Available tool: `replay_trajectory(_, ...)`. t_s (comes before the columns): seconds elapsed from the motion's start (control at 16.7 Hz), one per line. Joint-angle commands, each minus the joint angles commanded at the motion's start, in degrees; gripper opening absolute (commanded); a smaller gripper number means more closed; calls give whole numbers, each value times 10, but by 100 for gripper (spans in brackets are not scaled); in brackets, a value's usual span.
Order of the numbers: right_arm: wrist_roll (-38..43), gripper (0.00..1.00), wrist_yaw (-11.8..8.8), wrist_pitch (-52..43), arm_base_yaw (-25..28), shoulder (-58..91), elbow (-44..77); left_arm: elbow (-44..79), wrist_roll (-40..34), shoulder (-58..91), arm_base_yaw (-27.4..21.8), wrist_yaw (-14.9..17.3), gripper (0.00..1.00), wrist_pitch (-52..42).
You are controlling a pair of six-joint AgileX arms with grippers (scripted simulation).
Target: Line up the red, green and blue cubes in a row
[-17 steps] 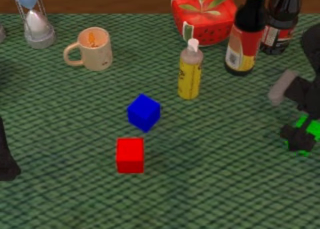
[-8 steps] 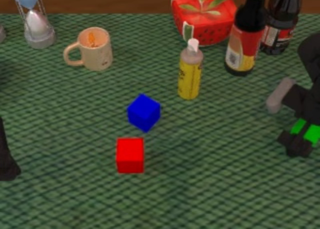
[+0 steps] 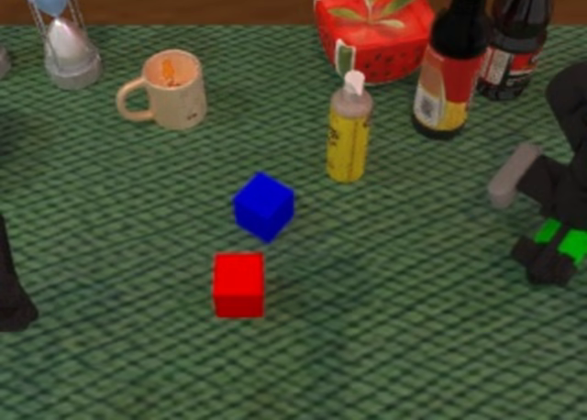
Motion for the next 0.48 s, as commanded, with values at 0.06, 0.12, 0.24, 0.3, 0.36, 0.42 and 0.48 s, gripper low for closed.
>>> replay_trajectory(0.06,0,25,0,0,0,0,0,0,0,0,0,0,100,0)
replay_trajectory(0.12,0,17,0,0,0,0,0,0,0,0,0,0,100,0)
replay_trajectory(0.24,0,2,0,0,0,0,0,0,0,0,0,0,100,0)
replay_trajectory(0.3,0,0,0,0,0,0,0,0,0,0,0,0,100,0)
replay_trajectory(0.36,0,0,0,0,0,0,0,0,0,0,0,0,100,0)
replay_trajectory(0.42,0,0,0,0,0,0,0,0,0,0,0,0,100,0)
replay_trajectory(0.48,0,0,0,0,0,0,0,0,0,0,0,0,100,0)
